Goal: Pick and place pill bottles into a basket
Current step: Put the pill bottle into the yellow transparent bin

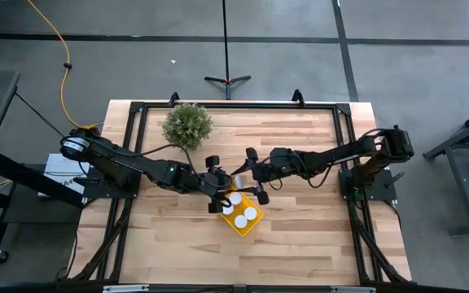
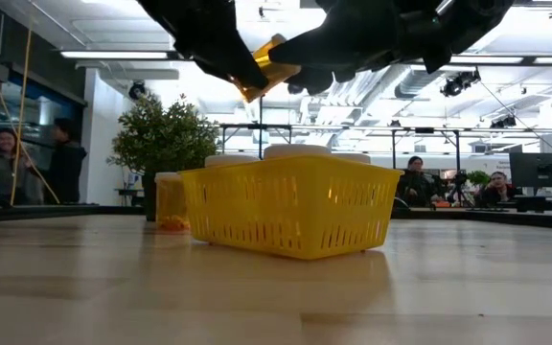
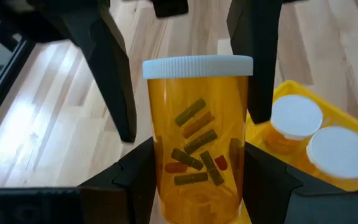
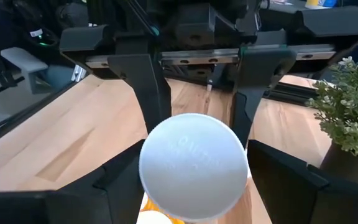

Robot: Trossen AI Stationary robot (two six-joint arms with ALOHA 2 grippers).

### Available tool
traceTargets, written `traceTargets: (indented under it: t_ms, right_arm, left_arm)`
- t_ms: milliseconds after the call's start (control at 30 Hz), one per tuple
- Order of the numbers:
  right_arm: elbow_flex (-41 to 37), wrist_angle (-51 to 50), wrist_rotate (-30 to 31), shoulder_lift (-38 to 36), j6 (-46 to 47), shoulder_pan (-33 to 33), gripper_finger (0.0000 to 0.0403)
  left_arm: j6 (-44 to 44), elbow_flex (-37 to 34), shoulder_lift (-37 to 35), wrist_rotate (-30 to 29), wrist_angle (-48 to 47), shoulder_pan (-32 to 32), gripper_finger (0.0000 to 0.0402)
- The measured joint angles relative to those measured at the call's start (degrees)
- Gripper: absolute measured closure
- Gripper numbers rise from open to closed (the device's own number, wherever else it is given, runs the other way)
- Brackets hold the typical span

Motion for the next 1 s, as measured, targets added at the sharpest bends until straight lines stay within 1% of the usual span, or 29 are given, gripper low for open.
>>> traceTargets:
  t_ms: [433,533,767,867,1000]
  right_arm:
    - [0.0,0.05,0.32,0.0,0.04,0.0,0.0146]
    - [0.0,-0.04,0.39,0.0,0.27,0.0,0.0159]
    - [0.0,-0.12,0.39,0.0,0.17,0.02,0.0205]
    - [0.0,-0.12,0.43,0.0,0.0,0.02,0.021]
    - [0.0,-0.1,0.48,0.0,-0.02,0.02,0.0202]
  left_arm:
    - [0.39,0.0,0.0,0.91,1.06,0.04,0.0174]
    - [0.33,0.0,0.0,0.89,1.02,0.04,0.0174]
    - [0.16,0.0,0.0,0.82,1.03,0.07,0.0174]
    - [0.0,0.0,0.0,0.82,1.05,0.09,0.0174]
    - [0.67,0.0,0.0,0.82,1.07,0.09,0.0171]
